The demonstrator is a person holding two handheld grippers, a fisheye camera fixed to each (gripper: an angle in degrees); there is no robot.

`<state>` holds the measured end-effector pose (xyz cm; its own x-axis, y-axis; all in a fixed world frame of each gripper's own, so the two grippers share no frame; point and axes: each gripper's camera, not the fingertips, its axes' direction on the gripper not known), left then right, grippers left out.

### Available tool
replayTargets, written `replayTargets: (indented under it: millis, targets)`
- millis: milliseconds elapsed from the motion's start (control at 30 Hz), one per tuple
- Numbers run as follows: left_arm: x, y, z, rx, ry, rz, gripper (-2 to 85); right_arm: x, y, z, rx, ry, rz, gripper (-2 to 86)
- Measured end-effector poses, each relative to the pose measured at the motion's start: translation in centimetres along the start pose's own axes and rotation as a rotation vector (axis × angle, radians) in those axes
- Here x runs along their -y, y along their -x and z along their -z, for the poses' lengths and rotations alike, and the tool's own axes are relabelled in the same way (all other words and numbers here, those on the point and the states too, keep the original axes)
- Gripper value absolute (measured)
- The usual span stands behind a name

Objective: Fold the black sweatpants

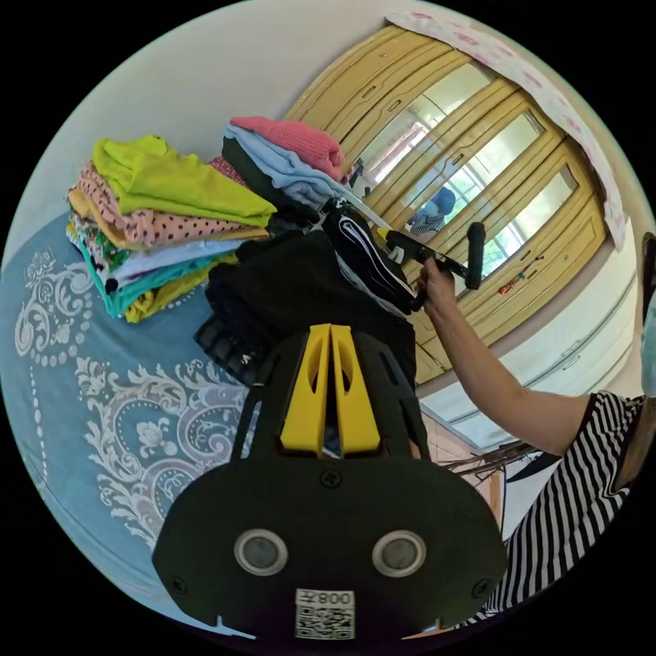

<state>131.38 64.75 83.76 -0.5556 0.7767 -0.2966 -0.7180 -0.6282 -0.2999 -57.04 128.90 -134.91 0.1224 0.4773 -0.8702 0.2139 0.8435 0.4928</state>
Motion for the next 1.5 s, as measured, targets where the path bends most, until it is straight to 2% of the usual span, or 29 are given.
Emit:
replayTargets:
  millis: [133,333,500,700,967,1133,1267,1500]
  targets:
    - [-3.9,-0.5,2.4,-0.023,0.046,0.039,0.2,-0.9,3.0,-0.4,-0.039,0.153,0.043,9.3]
    - [-9.8,-1.6,8.1,0.005,0.076,0.076,0.1,-3.6,5.9,4.8,-0.051,0.133,0.008,4.2]
    - [-15.5,-3.1,13.4,0.011,0.099,0.135,0.2,-5.7,6.5,13.3,0.061,-0.001,-0.087,2.6]
    - [-21.7,-6.4,20.2,-0.031,0.094,0.182,0.3,-7.7,8.1,27.0,0.300,-0.240,-0.155,2.0]
    - [-26.1,-14.9,33.6,-0.047,-0.082,0.031,2.0,-9.4,18.5,47.0,0.557,-0.503,0.029,1.8]
    - [-30.0,-22.2,45.4,0.028,-0.255,-0.113,7.8,-11.6,25.6,56.3,0.717,-0.606,0.120,1.7]
    - [-34.0,-26.6,52.7,0.060,-0.375,-0.162,10.2,-14.1,32.2,61.3,0.838,-0.604,0.178,1.5]
    - [-43.8,-31.1,64.7,-0.030,-0.546,-0.136,12.7,-19.0,43.4,63.3,1.117,-0.471,0.255,1.4]
